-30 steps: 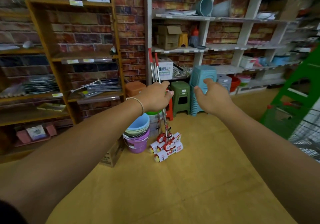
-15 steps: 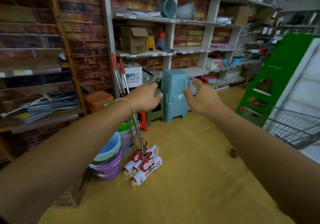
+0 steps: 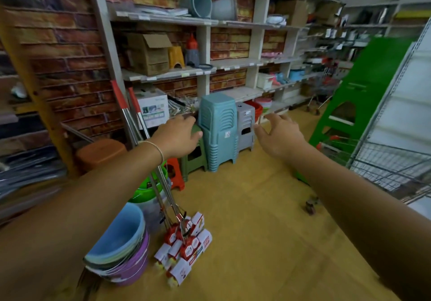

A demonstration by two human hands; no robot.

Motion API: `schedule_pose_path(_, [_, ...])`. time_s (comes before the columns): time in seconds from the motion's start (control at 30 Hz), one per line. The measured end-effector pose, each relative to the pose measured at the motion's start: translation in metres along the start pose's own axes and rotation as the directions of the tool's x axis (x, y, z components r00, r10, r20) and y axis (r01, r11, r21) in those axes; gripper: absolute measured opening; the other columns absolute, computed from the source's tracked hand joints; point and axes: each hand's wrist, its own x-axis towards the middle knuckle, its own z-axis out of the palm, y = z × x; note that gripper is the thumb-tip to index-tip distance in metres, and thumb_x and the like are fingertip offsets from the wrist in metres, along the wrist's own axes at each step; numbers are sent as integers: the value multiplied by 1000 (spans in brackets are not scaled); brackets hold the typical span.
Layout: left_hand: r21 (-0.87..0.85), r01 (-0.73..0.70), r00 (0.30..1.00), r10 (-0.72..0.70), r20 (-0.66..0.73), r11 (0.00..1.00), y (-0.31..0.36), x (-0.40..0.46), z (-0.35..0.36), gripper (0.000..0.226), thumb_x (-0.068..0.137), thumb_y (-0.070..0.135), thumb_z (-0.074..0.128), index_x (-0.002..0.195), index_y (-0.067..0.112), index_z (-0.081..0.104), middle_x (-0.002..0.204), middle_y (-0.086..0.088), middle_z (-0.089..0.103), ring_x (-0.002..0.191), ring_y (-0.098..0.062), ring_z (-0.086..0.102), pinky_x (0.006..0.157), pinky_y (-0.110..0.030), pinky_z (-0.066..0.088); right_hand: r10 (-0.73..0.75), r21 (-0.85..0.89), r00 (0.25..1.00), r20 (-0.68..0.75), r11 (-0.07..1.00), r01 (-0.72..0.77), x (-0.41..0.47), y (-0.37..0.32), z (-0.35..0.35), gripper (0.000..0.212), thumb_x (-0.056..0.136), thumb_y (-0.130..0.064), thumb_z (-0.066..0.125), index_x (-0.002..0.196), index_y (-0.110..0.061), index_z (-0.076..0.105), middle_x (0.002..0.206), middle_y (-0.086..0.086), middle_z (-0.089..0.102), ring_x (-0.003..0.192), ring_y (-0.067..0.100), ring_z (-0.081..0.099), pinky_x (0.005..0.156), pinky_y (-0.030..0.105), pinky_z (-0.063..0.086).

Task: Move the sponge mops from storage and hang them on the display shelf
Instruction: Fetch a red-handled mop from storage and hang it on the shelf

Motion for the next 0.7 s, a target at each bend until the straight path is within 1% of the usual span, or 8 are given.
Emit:
schedule_pose_path(0.17, [36, 15, 999, -17, 44, 999, -17, 60, 27, 52, 99, 50, 40, 134, 11, 44, 125, -18, 52, 115, -36, 51, 90, -45, 48, -21, 59, 1000, -4, 998, 21, 64, 10, 28, 68, 96, -57, 42, 149, -15, 37, 150, 18, 42, 139, 39, 35, 110, 51, 37])
schedule_pose_path(0.3, [75, 59, 996, -63, 60, 995, -33, 116, 49, 55, 99, 50, 40, 137, 11, 42, 133, -19, 50, 120, -38, 50, 96, -49, 46, -84, 82, 996, 16, 993, 82, 134, 16, 54, 62, 96, -54, 42, 143, -13, 43, 141, 18, 50, 132, 38, 43, 106, 49, 43])
schedule_pose_path(0.43, [82, 139, 986, -145, 77, 987, -51, 181, 58, 59, 99, 50, 40, 144, 12, 36, 139, -22, 48, 125, -40, 47, 100, -50, 44, -136, 127, 989, 60, 984, 128, 212, 13, 73, 69, 99, -53, 42, 151, -10, 34, 148, 19, 45, 136, 38, 41, 109, 47, 40])
schedule_pose_path(0.5, [86, 185, 979, -191, 68, 979, -61, 213, 59, 60, 99, 50, 40, 146, 12, 34, 141, -22, 46, 127, -40, 47, 100, -49, 44, -182, 126, 980, 78, 977, 171, 250, 7, 79, 68, 99, -53, 42, 151, -10, 34, 149, 18, 45, 136, 37, 40, 109, 47, 39])
schedule_pose_path(0.63, [49, 267, 964, -268, 1, 962, -81, 254, 68, 58, 100, 48, 42, 143, 9, 38, 134, -24, 50, 117, -41, 52, 91, -44, 47, -278, 168, 958, 68, 950, 263, 312, -10, 94, 64, 100, -48, 44, 149, -8, 36, 142, 22, 50, 134, 38, 42, 108, 44, 39])
schedule_pose_path(0.7, [59, 297, 954, -298, 8, 953, -94, 264, 77, 58, 99, 48, 42, 141, 8, 40, 130, -24, 52, 116, -41, 52, 92, -45, 47, -309, 201, 945, 108, 938, 283, 333, -22, 107, 64, 100, -49, 44, 148, -7, 36, 136, 23, 54, 129, 39, 47, 105, 45, 43])
